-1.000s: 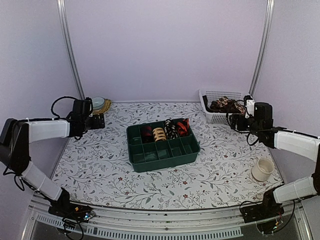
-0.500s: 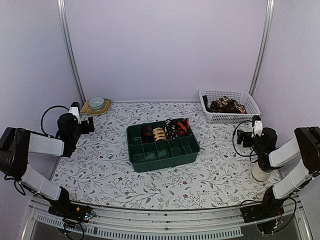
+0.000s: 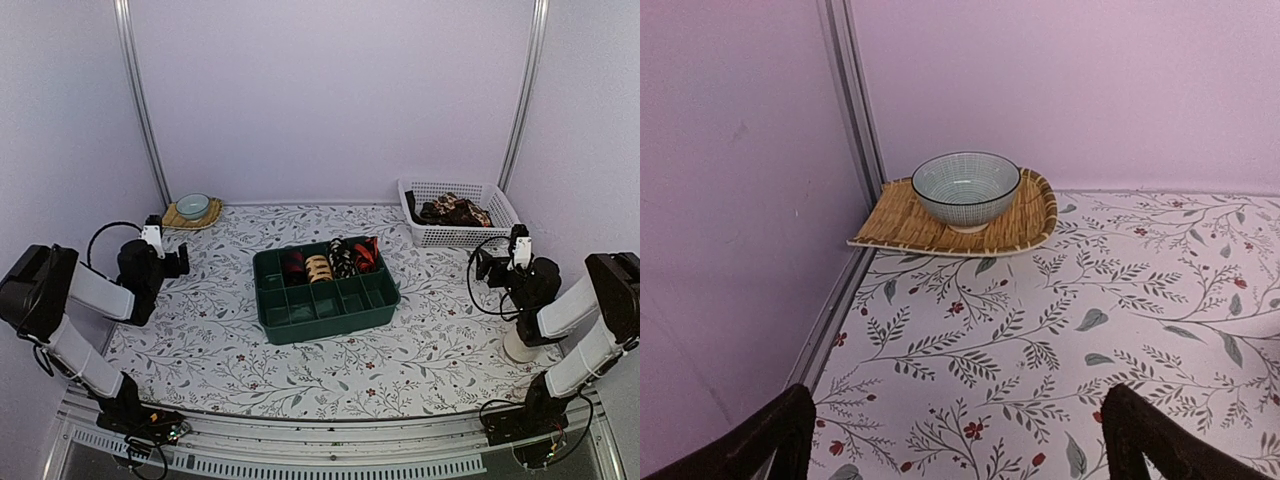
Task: Roll the ties
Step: Reset both arms
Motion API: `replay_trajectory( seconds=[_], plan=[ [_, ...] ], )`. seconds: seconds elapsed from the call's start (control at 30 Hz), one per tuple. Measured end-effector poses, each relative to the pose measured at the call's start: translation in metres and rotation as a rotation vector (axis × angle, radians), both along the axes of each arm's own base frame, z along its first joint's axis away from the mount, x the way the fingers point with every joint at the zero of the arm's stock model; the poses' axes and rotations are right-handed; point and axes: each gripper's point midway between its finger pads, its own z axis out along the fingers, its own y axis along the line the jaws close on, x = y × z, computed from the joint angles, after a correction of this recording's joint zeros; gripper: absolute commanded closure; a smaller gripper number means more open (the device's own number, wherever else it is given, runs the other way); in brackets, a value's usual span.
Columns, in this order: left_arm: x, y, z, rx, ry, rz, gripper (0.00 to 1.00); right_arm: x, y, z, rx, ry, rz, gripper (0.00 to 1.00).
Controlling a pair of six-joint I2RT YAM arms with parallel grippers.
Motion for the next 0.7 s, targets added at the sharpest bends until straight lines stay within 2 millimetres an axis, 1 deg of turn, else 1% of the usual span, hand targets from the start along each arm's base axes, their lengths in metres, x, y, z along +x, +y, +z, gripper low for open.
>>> replay_trajectory(
  seconds=[0.07,0.17,0.37,0.5,0.53,0.6,0.63,0.67,0.7],
  plan=[
    [0.0,0.002,0.0,-0.001,-0.005,0.003,0.0,0.004,-0.002,0.002,0.006,0.002,-0.013,0.0],
    [0.001,0.005,0.006,-0.004,-0.028,0.007,0.0,0.009,-0.006,0.006,0.018,-0.003,-0.035,0.0],
    [0.002,0.005,0.011,-0.005,-0.049,0.006,0.0,0.009,-0.009,0.003,0.03,0.008,-0.053,0.0],
    [0.005,0.004,0.01,-0.005,-0.038,0.004,0.0,0.009,-0.009,0.002,0.03,0.012,-0.055,0.0],
    [0.011,0.003,0.009,-0.004,-0.021,0.001,0.0,0.009,-0.009,0.002,0.031,0.013,-0.055,0.0],
    [0.035,0.001,0.008,0.001,0.018,-0.004,0.0,0.009,-0.01,0.002,0.03,0.013,-0.058,0.0],
    [0.055,-0.001,0.004,0.005,0.06,-0.008,0.0,0.009,-0.01,0.002,0.031,0.013,-0.058,0.0],
    [0.081,-0.003,-0.002,0.007,0.103,-0.016,0.0,0.009,-0.01,0.002,0.031,0.013,-0.06,0.0],
    [0.103,-0.005,-0.012,0.009,0.158,-0.017,0.0,0.009,-0.01,0.002,0.031,0.014,-0.061,0.0]
  ],
)
